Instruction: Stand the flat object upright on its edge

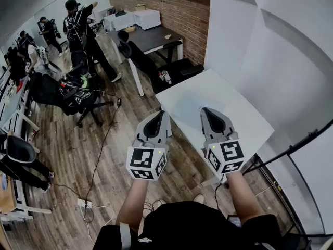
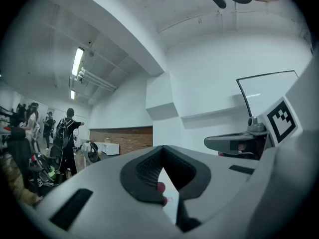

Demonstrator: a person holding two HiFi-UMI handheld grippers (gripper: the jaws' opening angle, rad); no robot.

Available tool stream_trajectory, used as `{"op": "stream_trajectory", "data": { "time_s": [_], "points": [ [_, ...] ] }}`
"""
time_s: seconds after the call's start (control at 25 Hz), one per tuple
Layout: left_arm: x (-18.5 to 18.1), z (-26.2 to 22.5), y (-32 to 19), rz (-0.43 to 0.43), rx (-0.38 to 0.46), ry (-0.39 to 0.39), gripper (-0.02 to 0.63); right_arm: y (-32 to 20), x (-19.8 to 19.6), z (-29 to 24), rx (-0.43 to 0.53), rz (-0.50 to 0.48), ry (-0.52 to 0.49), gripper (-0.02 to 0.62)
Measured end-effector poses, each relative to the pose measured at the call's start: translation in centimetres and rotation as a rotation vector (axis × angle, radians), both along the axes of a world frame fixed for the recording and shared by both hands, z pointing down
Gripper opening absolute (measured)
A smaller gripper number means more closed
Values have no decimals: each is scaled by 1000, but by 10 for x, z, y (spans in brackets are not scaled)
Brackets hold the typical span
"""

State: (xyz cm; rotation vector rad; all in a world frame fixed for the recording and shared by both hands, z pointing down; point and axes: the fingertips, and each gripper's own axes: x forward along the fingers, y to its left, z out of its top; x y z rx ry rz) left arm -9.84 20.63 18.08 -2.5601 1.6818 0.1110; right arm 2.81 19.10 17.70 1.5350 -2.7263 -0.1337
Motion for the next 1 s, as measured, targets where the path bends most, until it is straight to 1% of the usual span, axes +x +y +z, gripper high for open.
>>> {"op": "stream_trajectory", "data": {
  "time_s": [0.16, 0.4, 0.72, 0.88, 1.0],
  "points": [
    [9, -1, 3, -6, -5, 1, 11, 2, 10, 0, -20, -19, -41, 38],
    [21, 4, 3, -21, -16, 5, 11, 0, 21, 6, -37, -36, -23, 38],
    [56, 7, -7, -44, -25, 7, 11, -12, 55, 12, -45, -58, -25, 38],
    [76, 10, -6, -54, -35, 6, 11, -16, 75, 17, -85, -84, -69, 38],
    [93, 16, -2, -70, -45, -1, 11, -15, 90, 26, -101, -102, -73, 38]
  ]
}}
